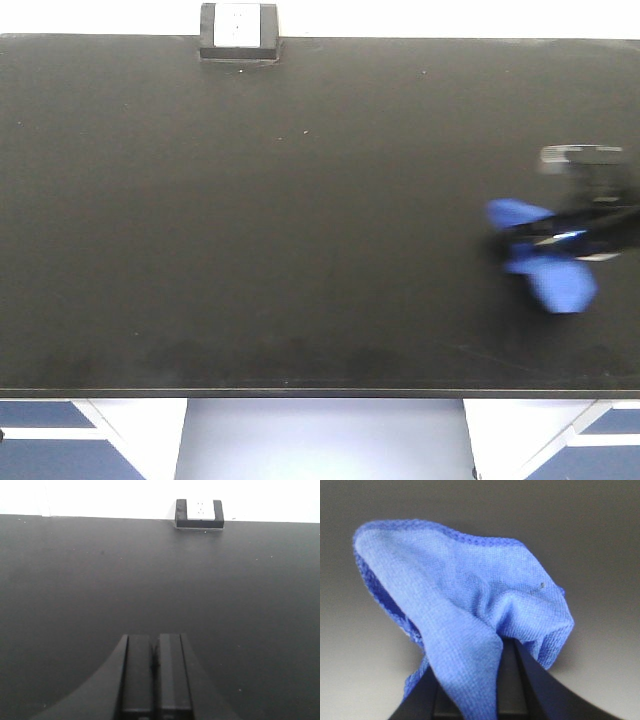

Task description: Wipe right workspace with blue cloth

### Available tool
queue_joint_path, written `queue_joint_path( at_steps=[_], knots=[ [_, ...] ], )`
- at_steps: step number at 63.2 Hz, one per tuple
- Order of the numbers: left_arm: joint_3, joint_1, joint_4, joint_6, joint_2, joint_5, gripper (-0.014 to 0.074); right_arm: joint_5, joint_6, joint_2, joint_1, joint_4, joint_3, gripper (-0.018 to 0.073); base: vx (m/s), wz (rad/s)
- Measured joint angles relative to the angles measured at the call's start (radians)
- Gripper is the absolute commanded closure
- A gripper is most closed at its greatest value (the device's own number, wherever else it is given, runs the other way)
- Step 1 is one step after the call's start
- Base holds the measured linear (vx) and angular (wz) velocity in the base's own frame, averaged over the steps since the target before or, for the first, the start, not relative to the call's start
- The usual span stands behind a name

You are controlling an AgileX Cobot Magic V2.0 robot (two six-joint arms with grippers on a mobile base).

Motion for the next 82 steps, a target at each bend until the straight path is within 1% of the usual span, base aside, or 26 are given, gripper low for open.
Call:
queue_joint_path(
  at_steps=[3,4,11,14,17,20,27,31,38,41,45,51,58,67,68,75,82],
  knots=[
    [0.000,0.000,0.000,0.000,0.000,0.000,0.0602,0.000,-0.025,0.000,0.085,0.011,0.000,0.0563,0.00,0.00],
    [0.000,0.000,0.000,0.000,0.000,0.000,0.0602,0.000,-0.034,0.000,0.128,0.014,0.000,0.0563,0.00,0.00],
    [0.000,0.000,0.000,0.000,0.000,0.000,0.0602,-0.018,-0.056,0.000,0.306,0.023,0.000,0.0563,0.00,0.00],
    [0.000,0.000,0.000,0.000,0.000,0.000,0.0602,-0.036,-0.058,0.000,0.340,0.026,0.000,0.0563,0.00,0.00],
    [0.000,0.000,0.000,0.000,0.000,0.000,0.0602,-0.058,-0.058,0.000,0.349,0.025,0.000,0.0563,0.00,0.00],
    [0.000,0.000,0.000,0.000,0.000,0.000,0.0602,-0.072,-0.058,0.000,0.335,0.025,0.000,0.0563,0.00,0.00],
    [0.000,0.000,0.000,0.000,0.000,0.000,0.0602,-0.081,-0.058,0.000,0.225,0.018,0.000,0.0563,0.00,0.00],
    [0.000,0.000,0.000,0.000,0.000,0.000,0.0602,-0.079,-0.058,0.000,0.116,0.007,0.000,0.0562,0.00,0.00],
    [0.000,0.000,0.000,0.000,0.000,0.000,0.0602,-0.080,-0.057,0.000,-0.047,-0.001,0.000,0.0559,0.00,0.00],
    [0.000,0.000,0.000,0.000,0.000,0.000,0.0602,-0.080,-0.057,0.000,-0.099,-0.002,0.000,0.0554,0.00,0.00],
    [0.000,0.000,0.000,0.000,0.000,0.000,0.0602,-0.080,-0.057,0.000,-0.148,0.004,0.000,0.0539,0.00,0.00],
    [0.000,0.000,0.000,0.000,0.000,0.000,0.0602,-0.076,-0.062,0.000,-0.159,0.018,0.000,0.0491,0.00,0.00],
    [0.000,0.000,0.000,0.000,0.000,0.000,0.0602,-0.070,-0.086,0.000,-0.131,0.030,0.000,0.0393,0.00,0.00],
    [0.000,0.000,0.000,0.000,0.000,0.000,0.0602,-0.070,-0.120,0.000,-0.082,0.033,0.000,0.0201,0.00,0.00],
    [0.000,0.000,0.000,0.000,0.000,0.000,0.0602,-0.070,-0.121,0.000,-0.077,0.033,0.000,0.0167,0.00,0.00],
    [0.000,0.000,0.000,0.000,0.000,0.000,0.0602,-0.069,-0.132,-0.018,-0.050,0.033,0.001,0.0010,0.00,0.00],
    [0.000,0.000,0.000,0.000,0.000,0.000,0.0602,-0.069,-0.134,-0.075,-0.043,0.033,0.001,-0.0094,0.00,0.00]
  ],
)
